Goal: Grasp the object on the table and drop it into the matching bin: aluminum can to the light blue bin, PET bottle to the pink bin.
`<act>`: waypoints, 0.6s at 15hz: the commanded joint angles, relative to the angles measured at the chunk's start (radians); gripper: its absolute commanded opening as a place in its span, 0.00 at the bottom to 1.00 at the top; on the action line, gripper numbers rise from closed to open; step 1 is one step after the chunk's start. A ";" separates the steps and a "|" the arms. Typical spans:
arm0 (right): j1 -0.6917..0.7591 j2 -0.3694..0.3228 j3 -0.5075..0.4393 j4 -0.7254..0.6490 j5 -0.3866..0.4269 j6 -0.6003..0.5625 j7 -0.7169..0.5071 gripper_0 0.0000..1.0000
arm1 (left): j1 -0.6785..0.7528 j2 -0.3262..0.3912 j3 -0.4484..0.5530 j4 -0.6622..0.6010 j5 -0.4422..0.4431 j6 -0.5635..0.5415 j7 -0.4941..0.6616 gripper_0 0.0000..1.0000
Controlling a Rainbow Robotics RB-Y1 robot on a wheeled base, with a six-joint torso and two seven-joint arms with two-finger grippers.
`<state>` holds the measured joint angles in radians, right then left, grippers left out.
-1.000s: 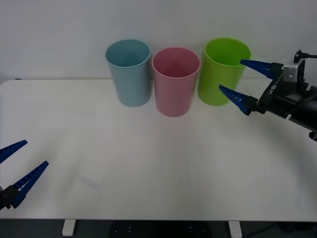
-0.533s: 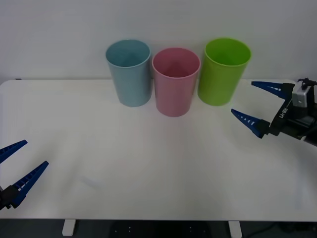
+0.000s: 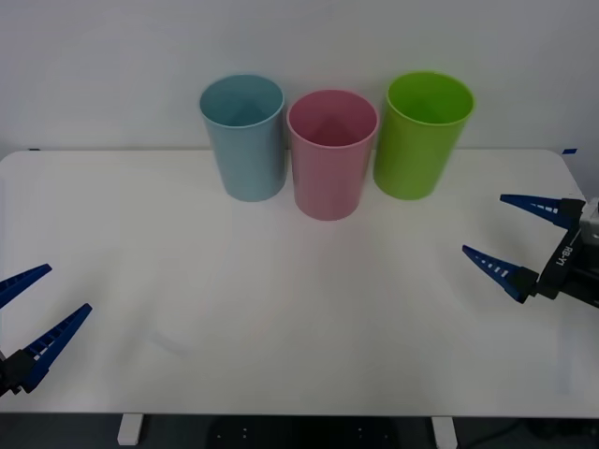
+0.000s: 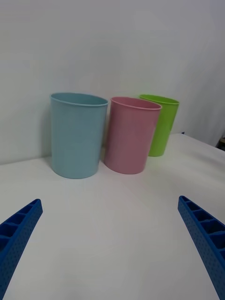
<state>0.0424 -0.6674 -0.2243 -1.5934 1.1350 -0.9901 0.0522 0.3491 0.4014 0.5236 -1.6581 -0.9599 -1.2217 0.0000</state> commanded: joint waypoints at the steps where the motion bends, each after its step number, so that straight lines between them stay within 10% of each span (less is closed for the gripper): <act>1: 0.045 0.009 -0.043 -0.014 0.000 -0.050 -0.006 1.00 | 0.000 0.000 0.000 0.000 0.000 0.000 0.000 1.00; 9: 0.131 0.095 -0.161 -0.036 -0.001 -0.197 -0.031 1.00 | 0.000 0.000 0.000 0.000 0.000 0.000 0.000 1.00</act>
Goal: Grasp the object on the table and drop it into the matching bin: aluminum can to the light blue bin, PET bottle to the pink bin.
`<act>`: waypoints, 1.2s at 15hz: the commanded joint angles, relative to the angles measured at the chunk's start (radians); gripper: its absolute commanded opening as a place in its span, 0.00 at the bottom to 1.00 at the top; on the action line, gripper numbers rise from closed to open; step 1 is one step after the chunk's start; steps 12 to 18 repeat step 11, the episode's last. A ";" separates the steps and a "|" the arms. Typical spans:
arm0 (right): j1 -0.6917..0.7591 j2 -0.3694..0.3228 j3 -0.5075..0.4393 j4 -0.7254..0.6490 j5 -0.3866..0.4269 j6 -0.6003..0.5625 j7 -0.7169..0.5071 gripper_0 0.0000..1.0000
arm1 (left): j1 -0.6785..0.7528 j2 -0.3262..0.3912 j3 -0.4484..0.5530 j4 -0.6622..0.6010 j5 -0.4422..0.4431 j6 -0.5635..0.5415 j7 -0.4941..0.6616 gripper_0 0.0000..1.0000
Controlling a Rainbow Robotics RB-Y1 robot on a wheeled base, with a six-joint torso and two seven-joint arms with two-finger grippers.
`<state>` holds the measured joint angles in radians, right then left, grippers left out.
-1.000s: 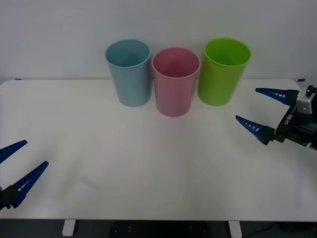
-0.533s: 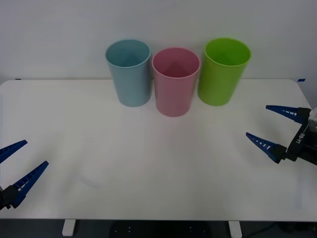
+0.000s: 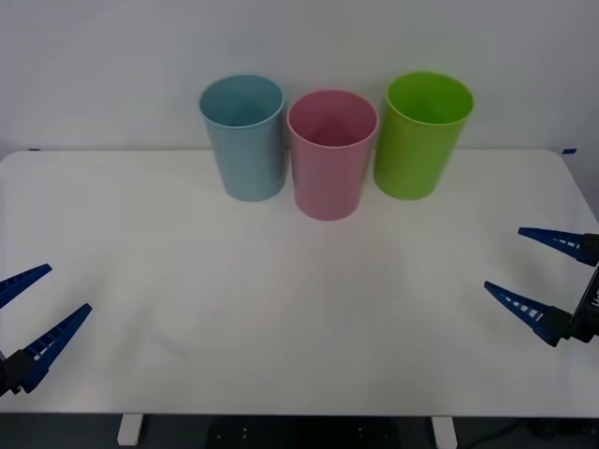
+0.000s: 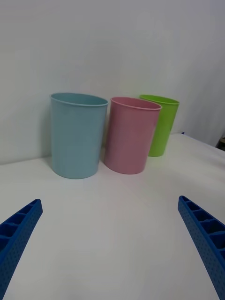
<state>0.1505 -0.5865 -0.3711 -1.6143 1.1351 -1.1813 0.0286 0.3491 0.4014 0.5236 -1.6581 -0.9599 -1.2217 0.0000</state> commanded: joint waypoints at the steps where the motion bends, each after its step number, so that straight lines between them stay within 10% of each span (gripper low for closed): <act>1: 0.041 0.022 -0.023 -0.027 -0.003 -0.008 -0.012 1.00 | 0.000 0.000 0.000 0.000 0.000 0.000 0.000 1.00; 18: 0.118 0.028 -0.040 -0.059 -0.034 -0.006 -0.022 1.00 | 0.000 0.000 0.000 0.000 0.000 0.000 0.000 1.00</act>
